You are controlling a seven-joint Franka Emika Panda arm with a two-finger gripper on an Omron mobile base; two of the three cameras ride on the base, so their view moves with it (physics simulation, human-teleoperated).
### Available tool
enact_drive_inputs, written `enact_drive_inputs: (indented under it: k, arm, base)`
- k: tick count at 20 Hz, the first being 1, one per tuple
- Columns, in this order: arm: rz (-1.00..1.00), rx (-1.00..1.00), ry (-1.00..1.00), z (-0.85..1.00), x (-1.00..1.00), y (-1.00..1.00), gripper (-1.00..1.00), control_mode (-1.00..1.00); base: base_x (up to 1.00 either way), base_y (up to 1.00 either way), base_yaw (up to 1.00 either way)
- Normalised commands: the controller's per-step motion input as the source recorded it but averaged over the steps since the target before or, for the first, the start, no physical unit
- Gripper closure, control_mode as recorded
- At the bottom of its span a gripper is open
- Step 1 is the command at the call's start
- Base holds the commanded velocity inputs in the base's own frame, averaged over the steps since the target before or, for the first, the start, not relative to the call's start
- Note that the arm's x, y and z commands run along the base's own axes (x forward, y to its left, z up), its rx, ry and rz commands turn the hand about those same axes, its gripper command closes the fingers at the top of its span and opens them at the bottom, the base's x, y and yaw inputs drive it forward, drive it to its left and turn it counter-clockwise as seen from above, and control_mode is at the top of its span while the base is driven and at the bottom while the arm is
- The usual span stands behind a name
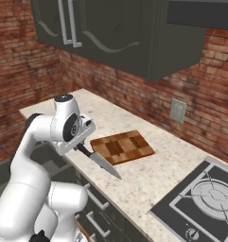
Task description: Pick up the knife from the drawer and place it on the cutting board. Then place the meat from the plate to the cutting board.
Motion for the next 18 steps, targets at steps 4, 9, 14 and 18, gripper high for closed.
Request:
enact_drive_inputs:
  k: [4,9,14,18]
  arm:
    - [0.13,0.00,0.00,-0.14,0.40,-0.16,1.00,-1.00]
    - [0.14,0.00,0.00,-0.15,0.59,-0.21,1.00,-1.00]
    - [0.25,0.00,0.00,-0.03,0.62,-0.22,1.00,-1.00]
    - [0.37,0.00,0.00,-0.01,0.46,-0.07,1.00,-1.00]
  base:
    - [0.00,0.00,0.00]
    - [0.00,0.00,0.00]
    - [0.00,0.00,0.00]
    - [0.00,0.00,0.00]
